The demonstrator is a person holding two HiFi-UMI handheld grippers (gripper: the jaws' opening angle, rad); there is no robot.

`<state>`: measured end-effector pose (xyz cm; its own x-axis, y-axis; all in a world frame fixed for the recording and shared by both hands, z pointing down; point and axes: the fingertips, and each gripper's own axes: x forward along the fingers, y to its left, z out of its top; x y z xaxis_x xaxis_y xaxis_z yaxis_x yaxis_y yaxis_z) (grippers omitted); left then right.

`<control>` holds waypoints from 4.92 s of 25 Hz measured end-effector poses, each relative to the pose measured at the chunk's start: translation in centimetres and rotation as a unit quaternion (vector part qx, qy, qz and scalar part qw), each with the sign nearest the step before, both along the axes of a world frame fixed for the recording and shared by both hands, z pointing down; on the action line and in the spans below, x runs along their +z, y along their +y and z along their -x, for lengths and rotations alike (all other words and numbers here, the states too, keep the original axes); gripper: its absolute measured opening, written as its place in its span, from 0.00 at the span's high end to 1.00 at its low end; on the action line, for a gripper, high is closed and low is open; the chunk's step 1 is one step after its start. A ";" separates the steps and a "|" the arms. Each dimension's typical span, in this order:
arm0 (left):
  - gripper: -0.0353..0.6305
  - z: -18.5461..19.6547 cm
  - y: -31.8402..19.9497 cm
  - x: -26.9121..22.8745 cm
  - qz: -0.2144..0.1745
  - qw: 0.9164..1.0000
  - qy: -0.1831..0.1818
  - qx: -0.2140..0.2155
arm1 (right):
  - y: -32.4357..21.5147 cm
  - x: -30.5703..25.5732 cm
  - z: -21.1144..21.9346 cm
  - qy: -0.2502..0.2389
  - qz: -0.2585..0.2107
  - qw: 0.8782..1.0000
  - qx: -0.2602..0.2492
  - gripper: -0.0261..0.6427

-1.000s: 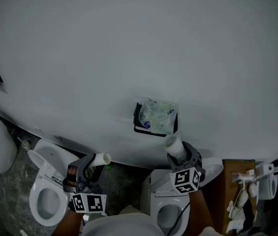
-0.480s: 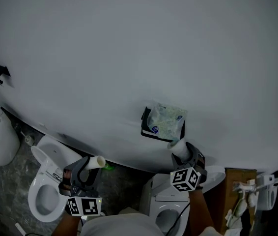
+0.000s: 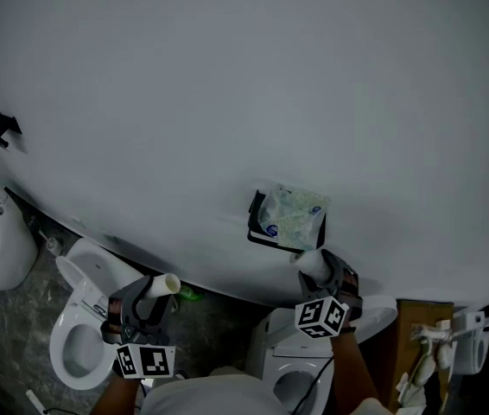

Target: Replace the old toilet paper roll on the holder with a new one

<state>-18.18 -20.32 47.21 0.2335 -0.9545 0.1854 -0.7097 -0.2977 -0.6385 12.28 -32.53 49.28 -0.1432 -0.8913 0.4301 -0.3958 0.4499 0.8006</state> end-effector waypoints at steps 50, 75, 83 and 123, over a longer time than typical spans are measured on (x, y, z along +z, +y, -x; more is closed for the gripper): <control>0.65 1.1 0.5 1.7 0.041 0.998 -0.020 -0.033 | -1.2 -0.4 11.1 0.061 -0.165 0.969 -0.172 0.50; 0.65 0.3 2.2 0.3 0.019 1.000 -0.009 -0.018 | 0.6 -0.3 11.7 0.022 -0.099 0.980 -0.168 0.45; 0.65 -0.3 2.8 0.2 0.012 1.000 0.000 -0.001 | 4.5 -0.9 10.5 0.005 -0.088 0.985 -0.147 0.42; 0.65 -6.3 5.6 -2.7 -0.020 0.994 0.012 0.105 | 14.3 -3.7 3.8 -0.152 -0.066 0.986 0.012 0.94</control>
<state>-11.87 -14.75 44.48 0.4316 -0.8911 0.1400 -0.6497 -0.4148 -0.6371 8.44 -18.24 45.61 -0.2264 -0.9412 0.2509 -0.6348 0.3380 0.6949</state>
